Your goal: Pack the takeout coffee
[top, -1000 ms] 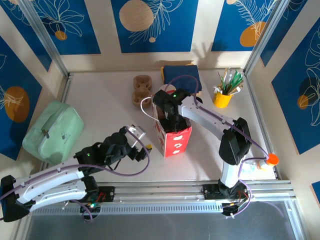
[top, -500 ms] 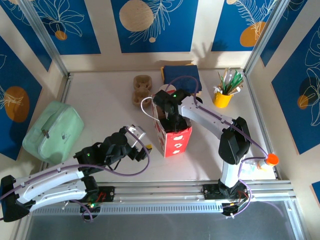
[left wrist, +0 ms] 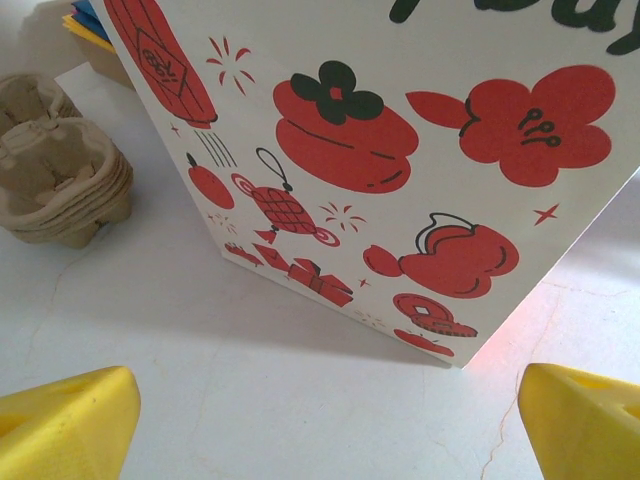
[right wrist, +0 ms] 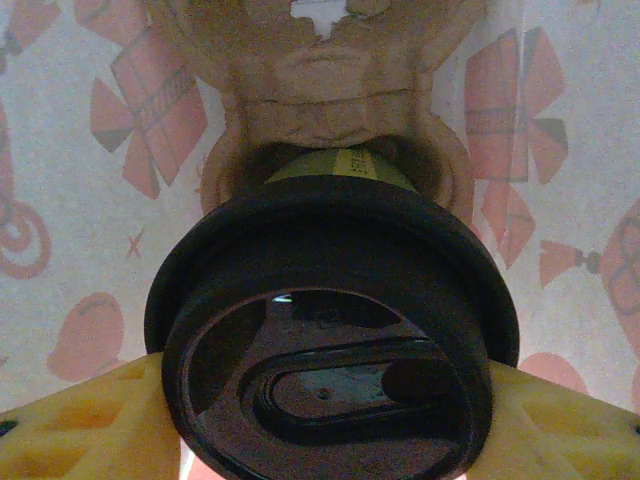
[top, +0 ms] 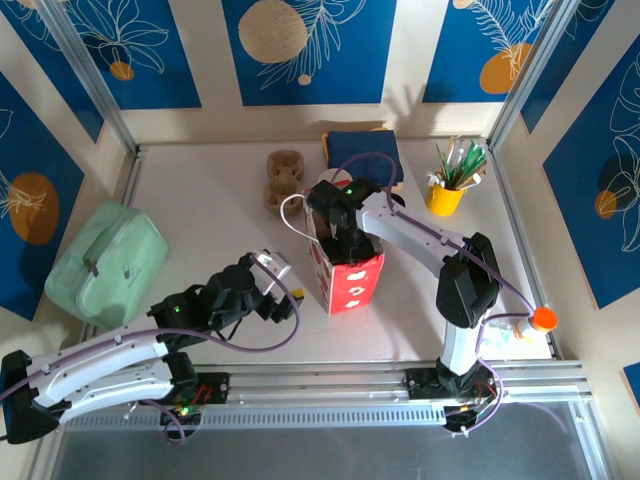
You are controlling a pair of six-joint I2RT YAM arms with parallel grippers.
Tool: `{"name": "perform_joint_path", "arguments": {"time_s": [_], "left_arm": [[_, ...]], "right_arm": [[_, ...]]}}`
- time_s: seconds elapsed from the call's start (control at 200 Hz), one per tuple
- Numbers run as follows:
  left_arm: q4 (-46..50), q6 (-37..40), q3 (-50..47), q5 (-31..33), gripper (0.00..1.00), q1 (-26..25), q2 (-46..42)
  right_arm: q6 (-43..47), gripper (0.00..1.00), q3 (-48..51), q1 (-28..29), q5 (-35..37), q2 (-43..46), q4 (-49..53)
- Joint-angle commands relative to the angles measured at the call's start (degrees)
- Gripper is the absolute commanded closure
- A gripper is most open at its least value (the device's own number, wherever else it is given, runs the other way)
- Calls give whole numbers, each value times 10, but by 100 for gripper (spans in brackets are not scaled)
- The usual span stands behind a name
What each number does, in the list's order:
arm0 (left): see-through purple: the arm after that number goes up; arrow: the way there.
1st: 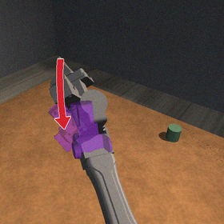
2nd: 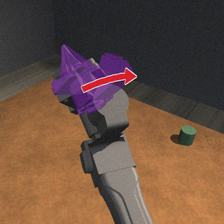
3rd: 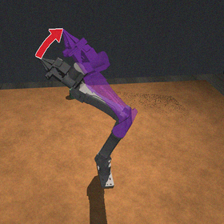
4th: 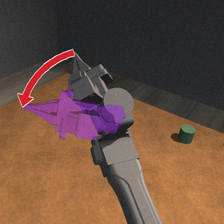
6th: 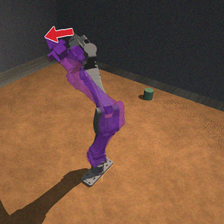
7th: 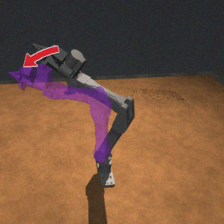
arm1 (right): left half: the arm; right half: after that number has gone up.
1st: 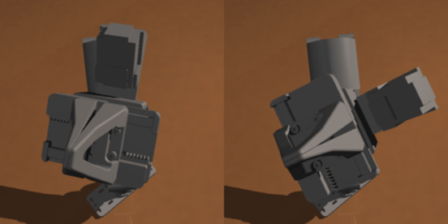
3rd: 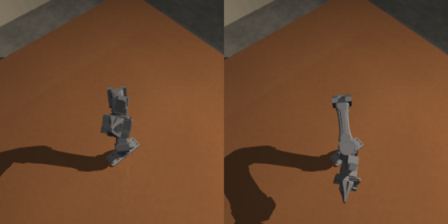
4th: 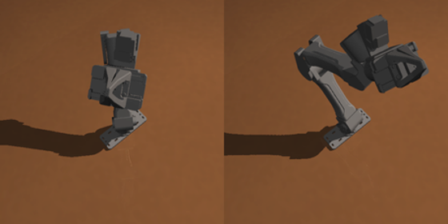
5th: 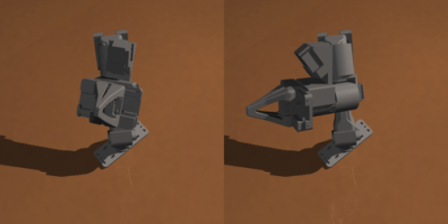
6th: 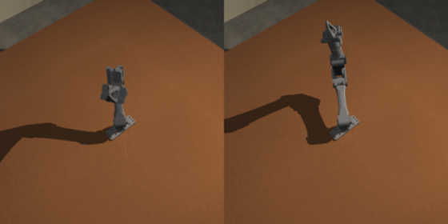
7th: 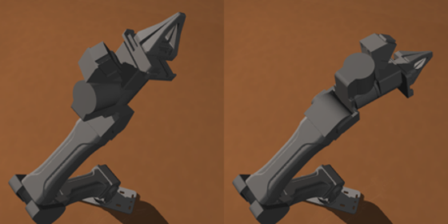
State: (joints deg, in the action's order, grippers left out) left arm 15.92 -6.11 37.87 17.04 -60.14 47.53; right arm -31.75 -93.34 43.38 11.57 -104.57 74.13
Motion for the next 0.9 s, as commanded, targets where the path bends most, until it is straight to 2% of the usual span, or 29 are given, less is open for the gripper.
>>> {"name": "perform_joint_path", "arguments": {"time_s": [0.0,0.895], "left_arm": [[2,-2,8,2,3,-3,5],[10,-7,8,3,3,-3,1]], "right_arm": [[4,40,16,-2,-16,-19,-4],[23,40,-19,-23,-34,-51,15]]}}
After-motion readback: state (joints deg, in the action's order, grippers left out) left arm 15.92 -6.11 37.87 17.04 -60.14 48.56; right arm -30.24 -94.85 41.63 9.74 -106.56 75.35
